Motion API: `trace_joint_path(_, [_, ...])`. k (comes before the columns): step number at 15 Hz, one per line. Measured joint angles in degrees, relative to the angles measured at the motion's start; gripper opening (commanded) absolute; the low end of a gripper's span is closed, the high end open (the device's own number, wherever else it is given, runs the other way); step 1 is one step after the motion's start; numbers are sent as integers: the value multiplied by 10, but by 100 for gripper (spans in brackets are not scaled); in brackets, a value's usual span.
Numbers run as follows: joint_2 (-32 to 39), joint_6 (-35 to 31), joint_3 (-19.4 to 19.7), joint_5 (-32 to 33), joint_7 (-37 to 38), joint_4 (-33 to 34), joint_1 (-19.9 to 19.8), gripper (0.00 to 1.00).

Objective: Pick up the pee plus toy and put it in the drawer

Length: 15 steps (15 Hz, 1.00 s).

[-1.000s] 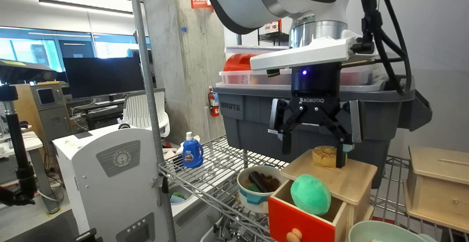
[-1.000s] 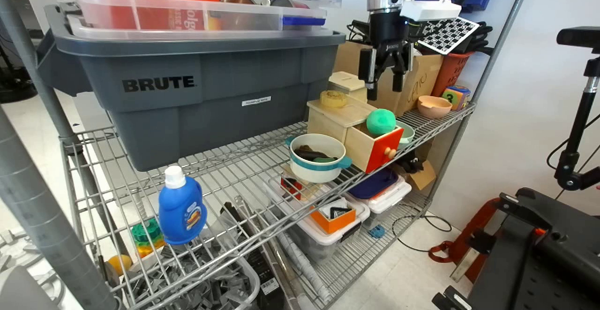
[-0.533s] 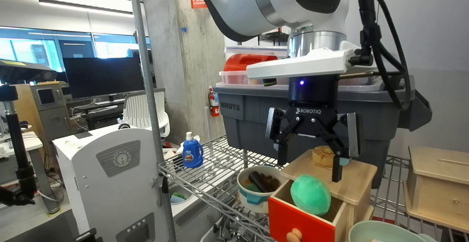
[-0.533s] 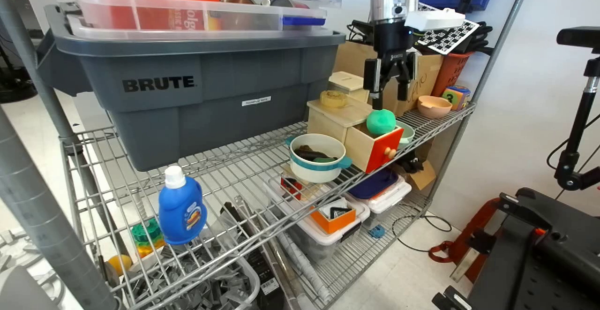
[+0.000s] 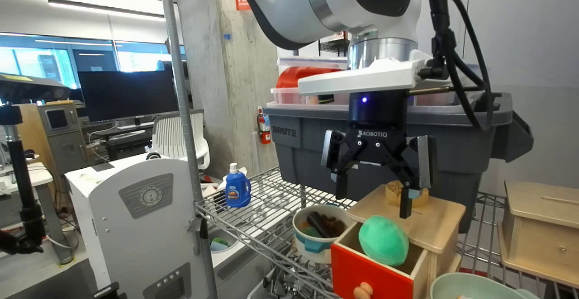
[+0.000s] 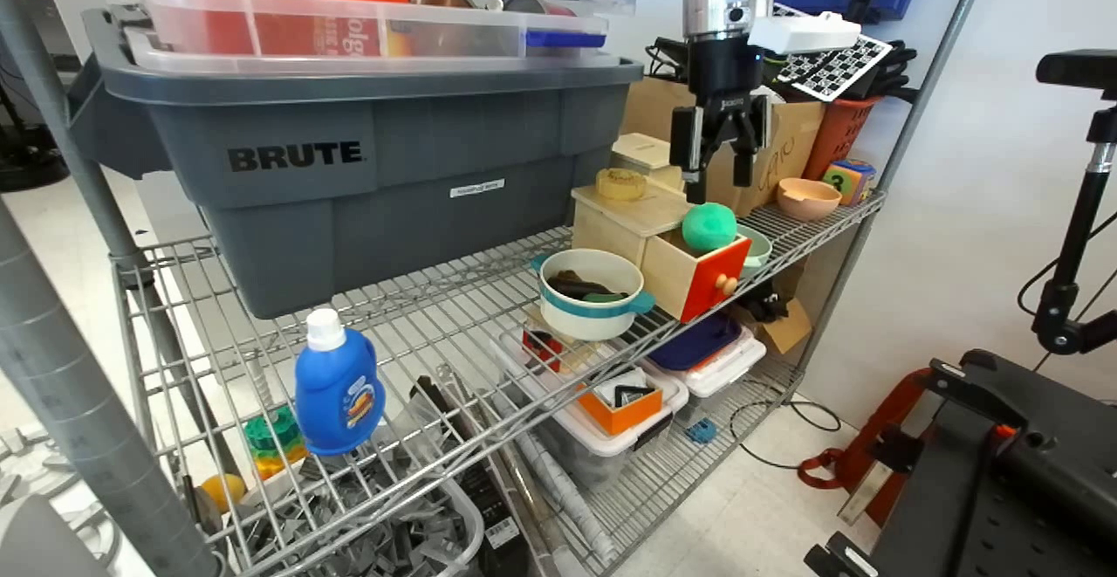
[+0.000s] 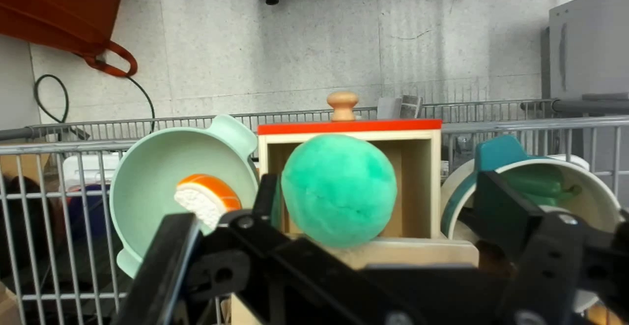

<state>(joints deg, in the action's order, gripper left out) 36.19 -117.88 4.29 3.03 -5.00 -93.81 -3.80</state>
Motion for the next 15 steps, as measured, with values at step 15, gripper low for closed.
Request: trace_joint_path(15, [-225, -56, -19, 3, 1, -267, 30, 100])
